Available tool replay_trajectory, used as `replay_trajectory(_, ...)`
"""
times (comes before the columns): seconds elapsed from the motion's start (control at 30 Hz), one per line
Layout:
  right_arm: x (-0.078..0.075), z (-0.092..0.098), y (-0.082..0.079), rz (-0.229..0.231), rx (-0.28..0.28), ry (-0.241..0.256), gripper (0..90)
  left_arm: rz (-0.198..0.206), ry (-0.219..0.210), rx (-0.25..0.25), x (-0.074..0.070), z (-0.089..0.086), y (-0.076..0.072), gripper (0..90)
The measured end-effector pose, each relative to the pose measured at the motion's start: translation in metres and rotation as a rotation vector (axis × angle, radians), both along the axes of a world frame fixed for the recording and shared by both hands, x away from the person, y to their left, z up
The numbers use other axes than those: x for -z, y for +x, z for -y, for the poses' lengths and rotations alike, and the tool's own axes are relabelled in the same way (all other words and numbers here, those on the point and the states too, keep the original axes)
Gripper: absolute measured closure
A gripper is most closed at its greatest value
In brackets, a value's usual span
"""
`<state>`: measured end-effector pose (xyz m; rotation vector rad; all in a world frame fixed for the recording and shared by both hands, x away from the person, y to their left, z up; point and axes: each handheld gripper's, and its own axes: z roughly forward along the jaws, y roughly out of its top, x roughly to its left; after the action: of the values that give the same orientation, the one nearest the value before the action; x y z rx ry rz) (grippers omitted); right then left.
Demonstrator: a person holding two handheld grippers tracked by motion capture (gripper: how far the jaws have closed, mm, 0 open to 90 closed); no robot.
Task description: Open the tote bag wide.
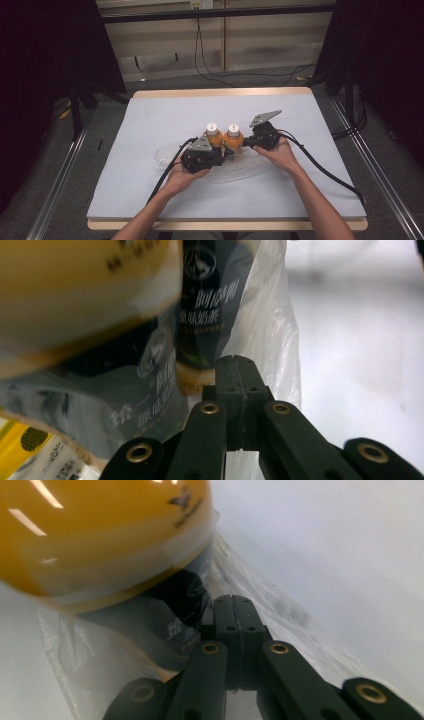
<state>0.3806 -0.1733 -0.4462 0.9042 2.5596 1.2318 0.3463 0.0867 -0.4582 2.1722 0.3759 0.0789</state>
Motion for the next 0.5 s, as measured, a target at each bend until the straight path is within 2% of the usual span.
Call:
replay_trajectory(0.07, 0.003, -0.001, 0.004, -0.009, 0.004, -0.001, 90.0, 0.010, -0.001, -0.008, -0.001, 0.000, 0.000, 90.0)
replay_trajectory(0.17, 0.008, -0.004, 0.007, -0.025, 0.007, 0.002, 90.0, 0.016, -0.032, -0.005, -0.006, -0.002, 0.000, 90.0)
replay_trajectory(0.23, 0.012, -0.005, 0.010, -0.036, 0.004, 0.002, 90.0, 0.024, -0.008, -0.006, -0.006, -0.002, -0.001, 90.0)
replay_trajectory(0.27, 0.013, -0.006, 0.011, -0.037, -0.002, 0.001, 90.0, 0.018, -0.019, -0.009, -0.004, 0.000, -0.001, 90.0)
replay_trajectory(0.33, 0.017, -0.007, 0.013, -0.050, 0.005, -0.002, 90.0, 0.022, 0.029, -0.014, 0.002, 0.002, -0.001, 90.0)
replay_trajectory(0.37, 0.019, -0.007, 0.014, -0.055, 0.006, -0.005, 90.0, 0.019, 0.028, -0.011, 0.005, 0.003, -0.001, 90.0)
replay_trajectory(0.43, 0.022, -0.008, 0.016, -0.065, 0.011, -0.007, 90.0, 0.033, 0.066, -0.016, 0.008, 0.005, -0.003, 90.0)
replay_trajectory(0.5, 0.026, -0.008, 0.018, -0.074, 0.012, 0.000, 90.0, 0.033, 0.072, -0.022, 0.011, 0.006, -0.005, 90.0)
